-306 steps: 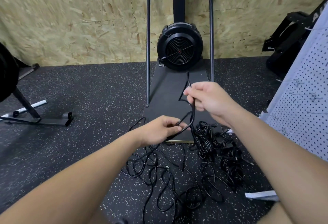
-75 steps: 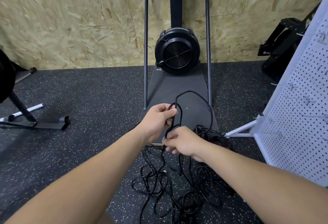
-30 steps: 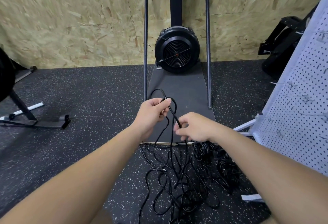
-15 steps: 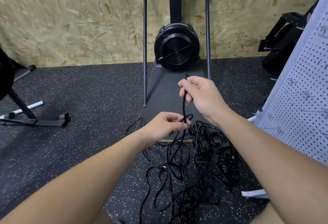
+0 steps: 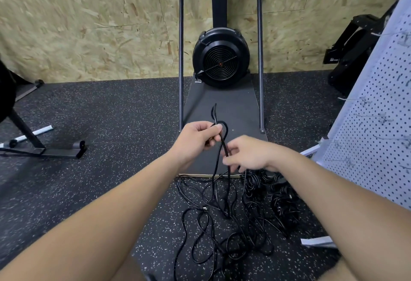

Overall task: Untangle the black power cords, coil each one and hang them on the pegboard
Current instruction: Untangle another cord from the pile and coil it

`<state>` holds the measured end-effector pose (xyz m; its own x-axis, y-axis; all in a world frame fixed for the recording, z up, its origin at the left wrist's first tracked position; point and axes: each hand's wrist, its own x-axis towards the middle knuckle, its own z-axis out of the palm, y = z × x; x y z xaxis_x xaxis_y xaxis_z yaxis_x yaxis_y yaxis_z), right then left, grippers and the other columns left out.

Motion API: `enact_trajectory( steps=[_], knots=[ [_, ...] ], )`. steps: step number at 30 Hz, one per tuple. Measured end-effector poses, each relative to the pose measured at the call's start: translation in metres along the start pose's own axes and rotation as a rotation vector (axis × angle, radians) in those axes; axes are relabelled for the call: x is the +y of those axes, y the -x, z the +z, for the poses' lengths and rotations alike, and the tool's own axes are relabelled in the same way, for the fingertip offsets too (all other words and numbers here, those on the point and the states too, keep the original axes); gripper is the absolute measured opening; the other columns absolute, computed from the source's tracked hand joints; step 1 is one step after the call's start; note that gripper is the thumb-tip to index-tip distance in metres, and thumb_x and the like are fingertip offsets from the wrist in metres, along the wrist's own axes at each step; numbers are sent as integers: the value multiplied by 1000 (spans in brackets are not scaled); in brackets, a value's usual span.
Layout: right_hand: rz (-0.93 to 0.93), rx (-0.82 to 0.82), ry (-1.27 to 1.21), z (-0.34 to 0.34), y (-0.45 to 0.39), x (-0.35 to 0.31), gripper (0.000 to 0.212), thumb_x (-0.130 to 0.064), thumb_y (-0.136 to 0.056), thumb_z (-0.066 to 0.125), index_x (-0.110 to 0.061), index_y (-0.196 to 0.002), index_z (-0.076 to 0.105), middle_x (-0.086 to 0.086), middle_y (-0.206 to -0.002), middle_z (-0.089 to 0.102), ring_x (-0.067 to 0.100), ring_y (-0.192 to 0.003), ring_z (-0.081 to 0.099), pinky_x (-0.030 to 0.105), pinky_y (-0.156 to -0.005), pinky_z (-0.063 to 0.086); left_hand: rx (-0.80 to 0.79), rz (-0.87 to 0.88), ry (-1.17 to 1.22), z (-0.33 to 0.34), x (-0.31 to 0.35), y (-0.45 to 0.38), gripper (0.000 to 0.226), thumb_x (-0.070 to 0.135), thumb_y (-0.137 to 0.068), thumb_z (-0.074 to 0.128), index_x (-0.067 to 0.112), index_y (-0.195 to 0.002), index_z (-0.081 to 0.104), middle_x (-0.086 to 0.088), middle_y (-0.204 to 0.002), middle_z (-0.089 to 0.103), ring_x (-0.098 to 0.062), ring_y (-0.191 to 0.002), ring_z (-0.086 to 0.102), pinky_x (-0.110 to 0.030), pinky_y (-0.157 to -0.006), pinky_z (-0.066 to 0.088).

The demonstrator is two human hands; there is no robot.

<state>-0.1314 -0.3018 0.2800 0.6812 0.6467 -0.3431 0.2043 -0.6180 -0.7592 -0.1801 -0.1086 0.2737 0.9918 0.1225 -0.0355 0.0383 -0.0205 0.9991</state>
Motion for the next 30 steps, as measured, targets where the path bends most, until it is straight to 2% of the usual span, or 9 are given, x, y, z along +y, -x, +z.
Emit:
enact_trajectory(
  steps=[2, 6, 11, 15, 18, 23, 25, 27, 30],
  knots=[
    [18, -50, -17, 9, -3, 2, 20, -20, -103, 74, -13, -121, 71, 8, -111, 80, 17, -93, 76, 30, -78, 64, 19, 11, 34, 2, 1, -2, 21, 22, -107, 70, 7, -93, 73, -4, -80, 67, -11, -64, 50, -23, -62, 39],
    [51, -59, -2, 11, -4, -1, 17, -12, -106, 64, 0, -113, 74, 4, -98, 85, 17, -85, 69, 33, -80, 60, 74, 32, 71, -1, -1, -7, 17, 21, -109, 67, 6, -104, 72, -3, -82, 67, -10, -65, 51, -21, -61, 40],
    [36, 192, -45, -1, -4, -5, 14, 0, -102, 61, 5, -104, 74, 5, -86, 83, 16, -68, 68, 32, -68, 59, 65, -25, 37, -8, -6, -10, 8, 16, -105, 70, 8, -103, 73, -5, -82, 67, -12, -65, 49, -25, -62, 37],
    [-20, 379, -125, -7, -8, -9, 15, -4, -102, 63, -1, -96, 77, 2, -80, 82, 13, -64, 68, 41, -73, 62, 18, -127, -55, -7, -11, -5, 16, 4, -101, 67, 0, -113, 77, -5, -81, 68, -13, -63, 50, -18, -53, 38],
    [-48, 439, -169, -7, -11, -11, 18, -9, -101, 66, -4, -91, 79, 7, -82, 82, 13, -66, 71, 45, -75, 66, -78, -148, -97, -5, -15, -1, 20, 0, -97, 67, 1, -113, 79, -8, -85, 65, -13, -66, 50, -23, -59, 39],
    [-136, 560, -459, -19, -11, -23, 16, -12, -105, 68, -4, -98, 79, 9, -86, 82, 16, -72, 72, 29, -68, 59, -261, -192, -216, -3, -21, 10, 13, 6, -95, 78, 8, -106, 84, -6, -81, 62, -12, -67, 46, -25, -62, 38],
    [-168, 600, -517, -25, -12, -24, 17, -13, -106, 67, -5, -99, 80, 7, -88, 83, 16, -77, 75, 30, -73, 61, -291, -193, -215, -3, -20, 14, 5, 14, -96, 83, 12, -91, 83, -1, -72, 59, -12, -65, 44, -25, -62, 37],
    [-171, 599, -583, -28, -13, -24, 18, -16, -108, 65, -6, -109, 79, 6, -93, 83, 16, -83, 79, 31, -81, 64, -268, -141, -210, -3, -20, 14, 19, 19, -96, 84, 17, -79, 77, -3, -70, 53, -14, -63, 41, -25, -60, 35],
    [-91, 551, -512, -28, -11, -19, 22, -13, -108, 58, -17, -114, 79, 2, -98, 84, 17, -92, 82, 40, -94, 67, -115, -71, -154, -3, -15, 11, 21, 20, -97, 83, 2, -90, 77, -7, -74, 54, -14, -63, 43, -25, -60, 35]
  ],
)
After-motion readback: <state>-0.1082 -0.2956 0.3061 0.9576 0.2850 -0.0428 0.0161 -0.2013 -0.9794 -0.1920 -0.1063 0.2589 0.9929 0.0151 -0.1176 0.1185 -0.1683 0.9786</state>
